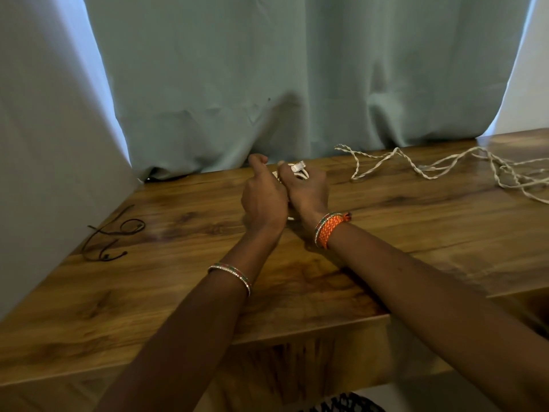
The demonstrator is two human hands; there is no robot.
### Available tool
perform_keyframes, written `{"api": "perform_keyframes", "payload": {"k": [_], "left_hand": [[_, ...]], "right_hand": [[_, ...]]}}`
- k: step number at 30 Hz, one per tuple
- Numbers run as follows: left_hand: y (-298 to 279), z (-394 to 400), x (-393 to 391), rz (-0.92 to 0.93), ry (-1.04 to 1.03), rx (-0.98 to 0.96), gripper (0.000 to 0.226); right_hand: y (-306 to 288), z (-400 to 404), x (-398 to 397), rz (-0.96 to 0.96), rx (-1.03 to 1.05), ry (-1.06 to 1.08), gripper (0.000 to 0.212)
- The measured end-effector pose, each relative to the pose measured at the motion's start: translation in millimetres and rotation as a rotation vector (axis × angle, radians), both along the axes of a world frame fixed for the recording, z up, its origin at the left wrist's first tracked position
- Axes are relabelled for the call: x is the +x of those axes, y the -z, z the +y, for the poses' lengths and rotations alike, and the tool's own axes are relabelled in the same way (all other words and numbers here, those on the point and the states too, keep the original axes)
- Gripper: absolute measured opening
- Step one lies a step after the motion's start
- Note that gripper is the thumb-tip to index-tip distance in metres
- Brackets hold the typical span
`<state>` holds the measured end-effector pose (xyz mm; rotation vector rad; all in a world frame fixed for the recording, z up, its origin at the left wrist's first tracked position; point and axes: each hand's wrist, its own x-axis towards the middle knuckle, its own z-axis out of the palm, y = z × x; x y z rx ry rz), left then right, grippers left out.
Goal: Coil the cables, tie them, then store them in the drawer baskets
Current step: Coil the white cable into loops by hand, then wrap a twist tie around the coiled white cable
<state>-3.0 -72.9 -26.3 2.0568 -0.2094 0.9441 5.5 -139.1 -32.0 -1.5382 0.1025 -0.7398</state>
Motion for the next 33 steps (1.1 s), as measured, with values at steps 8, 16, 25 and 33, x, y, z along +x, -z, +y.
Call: {"api": "perform_keyframes", "payload": {"k": [8, 16, 25, 33], "left_hand": [[2.0, -12.9, -7.9, -0.006, -0.002, 0.189, 0.031], [-14.9, -4.4, 12.7, 0.579, 0.512, -0.461, 0.051], [-3.3, -8.3, 5.8, 0.663, 0.784, -0.561, 0.040], [-8.5, 3.3, 1.6, 0.762, 0.893, -0.658, 0.036]], "right_hand": [[-9.1, -22.3, -3.1, -0.004, -0.024, 0.118, 0.044], [-13.1, -19.9, 1.2, -0.097, -0.116, 0.148, 0.041], [-10.1, -26.0, -1.5, -0.116, -0.242, 0.216, 0.034], [-13.1, -25.3, -1.4, -0.045, -0.201, 0.094, 0.034]]}}
